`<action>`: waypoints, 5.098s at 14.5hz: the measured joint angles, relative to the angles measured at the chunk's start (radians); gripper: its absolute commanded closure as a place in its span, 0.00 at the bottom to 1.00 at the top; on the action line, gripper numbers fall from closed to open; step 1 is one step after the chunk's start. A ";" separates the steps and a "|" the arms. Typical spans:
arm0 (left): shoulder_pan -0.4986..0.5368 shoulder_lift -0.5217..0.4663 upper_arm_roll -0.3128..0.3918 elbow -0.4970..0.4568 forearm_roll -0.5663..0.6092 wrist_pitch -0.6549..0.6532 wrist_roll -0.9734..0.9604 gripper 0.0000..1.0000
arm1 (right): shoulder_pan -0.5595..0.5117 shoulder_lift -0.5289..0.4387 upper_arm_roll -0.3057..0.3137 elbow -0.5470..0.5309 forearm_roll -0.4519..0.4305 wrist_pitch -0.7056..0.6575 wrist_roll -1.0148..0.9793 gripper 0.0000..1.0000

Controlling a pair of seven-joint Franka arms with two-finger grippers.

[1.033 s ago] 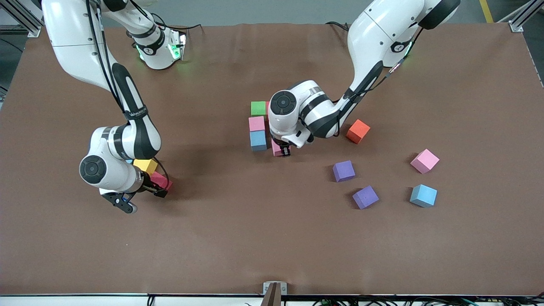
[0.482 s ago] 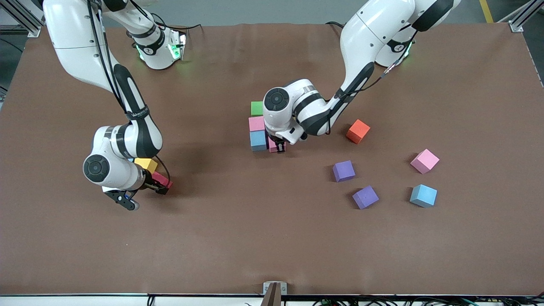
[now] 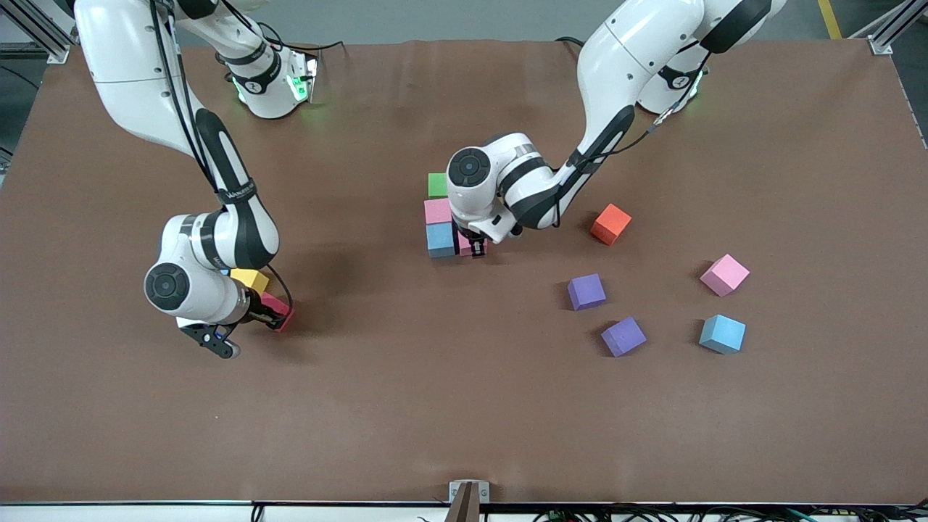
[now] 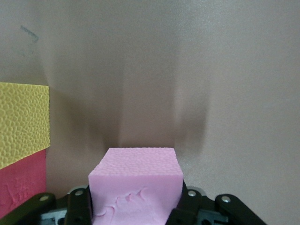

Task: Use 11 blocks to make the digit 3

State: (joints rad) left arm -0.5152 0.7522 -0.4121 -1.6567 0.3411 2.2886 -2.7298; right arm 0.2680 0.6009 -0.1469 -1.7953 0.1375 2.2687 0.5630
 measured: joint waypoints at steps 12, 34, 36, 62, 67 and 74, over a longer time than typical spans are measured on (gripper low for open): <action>-0.004 0.001 0.000 0.000 0.016 0.024 0.000 0.97 | 0.254 0.054 0.020 0.214 0.002 -0.120 -0.025 0.63; -0.008 0.011 0.005 0.000 0.016 0.043 0.000 0.00 | 0.352 0.171 0.011 0.336 0.001 -0.087 -0.045 0.63; -0.009 0.011 0.003 0.002 0.016 0.045 0.000 0.00 | 0.357 0.171 0.014 0.336 0.001 -0.088 -0.045 0.63; 0.398 -0.250 -0.028 -0.001 0.033 -0.253 0.824 0.00 | 0.466 0.221 0.037 0.404 0.001 -0.134 0.069 0.62; 0.487 -0.191 -0.028 -0.008 0.033 -0.252 1.233 0.01 | 0.493 0.226 0.036 0.411 -0.012 -0.143 0.070 0.61; 0.489 -0.118 -0.034 -0.009 0.033 -0.171 1.476 0.06 | 0.514 0.226 0.036 0.417 -0.020 -0.195 0.008 0.61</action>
State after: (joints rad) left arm -0.0266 0.6346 -0.4465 -1.6661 0.3742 2.1172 -1.2535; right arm 0.7820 0.8271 -0.1110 -1.3780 0.1177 2.0740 0.5710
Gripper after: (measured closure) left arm 0.057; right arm 0.410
